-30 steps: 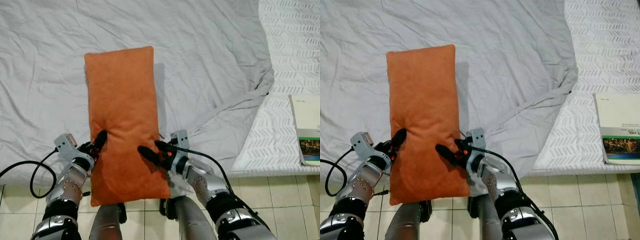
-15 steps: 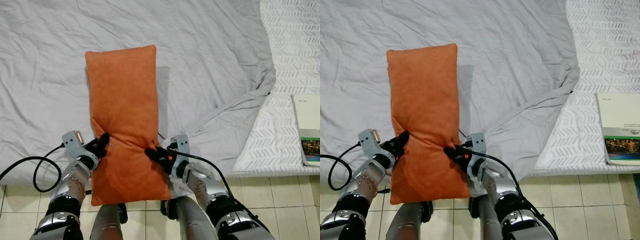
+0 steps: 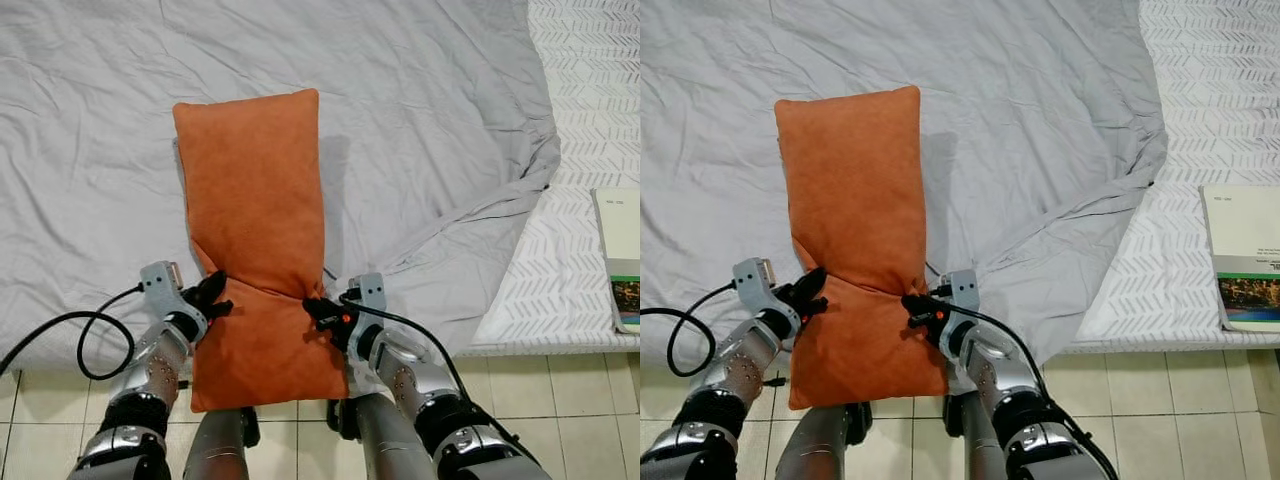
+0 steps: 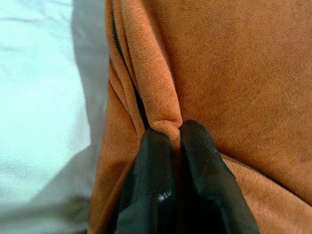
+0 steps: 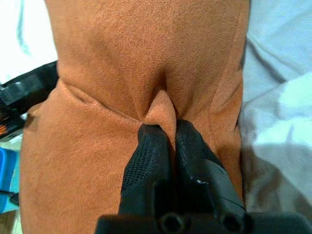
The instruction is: Clean up the room
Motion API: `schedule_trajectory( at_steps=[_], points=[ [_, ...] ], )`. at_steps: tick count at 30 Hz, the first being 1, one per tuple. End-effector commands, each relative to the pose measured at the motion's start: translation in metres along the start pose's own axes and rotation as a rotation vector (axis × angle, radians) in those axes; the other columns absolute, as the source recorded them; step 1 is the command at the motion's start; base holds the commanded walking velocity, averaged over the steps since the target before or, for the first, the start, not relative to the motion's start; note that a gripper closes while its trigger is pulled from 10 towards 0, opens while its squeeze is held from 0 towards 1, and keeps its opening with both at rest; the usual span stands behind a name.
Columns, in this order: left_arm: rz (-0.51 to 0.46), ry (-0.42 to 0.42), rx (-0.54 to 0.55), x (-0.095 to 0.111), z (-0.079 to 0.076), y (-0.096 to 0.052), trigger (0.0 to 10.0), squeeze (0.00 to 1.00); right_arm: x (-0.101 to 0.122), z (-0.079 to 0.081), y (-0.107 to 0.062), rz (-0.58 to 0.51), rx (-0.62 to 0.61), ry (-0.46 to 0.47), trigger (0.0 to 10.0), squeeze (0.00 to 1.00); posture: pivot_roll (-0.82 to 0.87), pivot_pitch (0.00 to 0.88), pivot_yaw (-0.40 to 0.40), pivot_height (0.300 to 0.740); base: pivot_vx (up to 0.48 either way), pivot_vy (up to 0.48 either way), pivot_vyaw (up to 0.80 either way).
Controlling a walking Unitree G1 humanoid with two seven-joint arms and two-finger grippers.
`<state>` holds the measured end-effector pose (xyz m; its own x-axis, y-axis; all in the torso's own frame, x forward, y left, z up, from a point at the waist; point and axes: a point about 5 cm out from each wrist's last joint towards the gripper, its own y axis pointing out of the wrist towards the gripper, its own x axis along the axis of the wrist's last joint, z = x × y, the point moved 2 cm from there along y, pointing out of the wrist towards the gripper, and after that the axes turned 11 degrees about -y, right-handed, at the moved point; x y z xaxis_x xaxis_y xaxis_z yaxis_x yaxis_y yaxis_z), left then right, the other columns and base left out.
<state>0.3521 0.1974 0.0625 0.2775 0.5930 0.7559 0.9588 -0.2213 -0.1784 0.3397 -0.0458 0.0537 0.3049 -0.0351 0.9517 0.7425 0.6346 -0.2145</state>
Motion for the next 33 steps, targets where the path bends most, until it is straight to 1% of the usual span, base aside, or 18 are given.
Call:
schedule_trajectory(
  at_steps=[1,3,6,8,9,10,13,14,18,19,20,21,24,25,28,31,32,33],
  points=[
    [0.286,0.054,0.054,-0.085,0.013,-0.024,0.0,0.00,-0.049,-0.012,-0.020,0.164,-0.102,0.076,0.0,0.00,-0.03,0.607,-0.127,0.740,0.000,0.000,0.00],
    [0.276,0.142,0.029,-0.088,0.008,-0.026,0.0,0.00,-0.045,-0.018,-0.021,0.150,-0.137,0.076,0.0,0.00,-0.03,0.598,-0.126,0.740,0.000,0.000,0.00],
    [0.234,0.182,-0.005,-0.085,0.000,-0.026,0.0,0.00,-0.042,-0.027,-0.024,0.130,-0.179,0.084,0.0,0.00,-0.02,0.562,-0.122,0.740,0.000,0.000,0.00],
    [0.172,0.260,-0.061,-0.080,-0.013,-0.029,0.0,0.00,-0.037,-0.039,-0.031,0.109,-0.230,0.059,0.0,0.00,-0.01,0.507,-0.116,0.740,0.000,0.000,0.00],
    [0.172,0.260,-0.061,-0.080,-0.013,-0.029,0.0,0.00,-0.037,-0.039,-0.031,0.109,-0.230,0.059,0.0,0.00,-0.01,0.507,-0.116,0.740,0.000,0.000,0.00],
    [0.153,0.301,-0.083,-0.077,-0.019,-0.030,0.0,0.00,-0.034,-0.044,-0.033,0.096,-0.248,0.045,0.0,0.00,-0.01,0.492,-0.114,0.740,0.000,0.000,0.00],
    [0.053,0.320,-0.109,-0.061,-0.033,-0.026,0.0,0.00,-0.013,-0.062,-0.041,0.001,-0.324,-0.035,0.0,0.00,0.01,0.347,-0.099,0.740,0.000,0.000,0.00],
    [0.053,0.320,-0.109,-0.061,-0.033,-0.026,0.0,0.00,-0.013,-0.062,-0.041,0.001,-0.324,-0.035,0.0,0.00,0.01,0.347,-0.099,0.740,0.000,0.000,0.00],
    [-0.065,0.401,-0.157,-0.026,-0.054,-0.019,0.0,0.00,0.039,-0.080,-0.052,-0.167,-0.392,-0.180,0.0,0.00,0.00,0.201,-0.084,0.740,0.000,0.000,0.00],
    [-0.081,0.416,-0.169,-0.020,-0.059,-0.018,0.0,0.00,0.050,-0.083,-0.055,-0.200,-0.410,-0.201,0.0,0.00,0.00,0.201,-0.084,0.740,0.000,0.000,0.00],
    [-0.089,0.443,-0.181,-0.014,-0.062,-0.014,0.0,0.00,0.062,-0.088,-0.058,-0.232,-0.434,-0.230,0.0,0.00,-0.01,0.136,-0.079,0.740,0.000,0.000,0.00],
    [-0.094,0.462,-0.190,-0.011,-0.063,-0.012,0.0,0.00,0.069,-0.091,-0.061,-0.253,-0.450,-0.249,0.0,0.00,-0.01,0.136,-0.079,0.740,0.000,0.000,0.00],
    [-0.109,0.518,-0.217,0.000,-0.068,-0.006,0.0,0.00,0.093,-0.100,-0.075,-0.330,-0.524,-0.283,0.0,0.00,-0.03,0.063,-0.063,0.740,0.000,0.000,0.00],
    [-0.109,0.518,-0.217,0.000,-0.068,-0.006,0.0,0.00,0.093,-0.100,-0.075,-0.330,-0.524,-0.283,0.0,0.00,-0.03,0.063,-0.063,0.740,0.000,0.000,0.00],
    [-0.100,0.573,-0.229,0.007,-0.068,0.000,0.0,0.00,0.099,-0.101,-0.094,-0.369,-0.603,-0.305,0.0,0.00,-0.05,0.010,-0.048,0.740,0.000,0.000,0.00],
    [-0.086,0.593,-0.221,0.007,-0.066,0.001,0.0,0.00,0.094,-0.097,-0.099,-0.356,-0.619,-0.325,0.0,0.00,-0.05,0.000,-0.032,0.740,0.000,0.000,0.00],
    [-0.072,0.614,-0.207,0.006,-0.063,0.002,0.0,0.00,0.086,-0.092,-0.105,-0.347,-0.624,-0.328,0.0,0.00,-0.06,0.000,-0.026,0.740,0.000,0.000,0.00],
    [-0.046,0.611,-0.190,0.002,-0.059,0.001,3.0,0.00,0.074,-0.089,-0.111,-0.324,-0.634,-0.327,0.0,0.00,-0.07,0.000,-0.010,0.740,0.000,0.000,0.00]
  ],
)
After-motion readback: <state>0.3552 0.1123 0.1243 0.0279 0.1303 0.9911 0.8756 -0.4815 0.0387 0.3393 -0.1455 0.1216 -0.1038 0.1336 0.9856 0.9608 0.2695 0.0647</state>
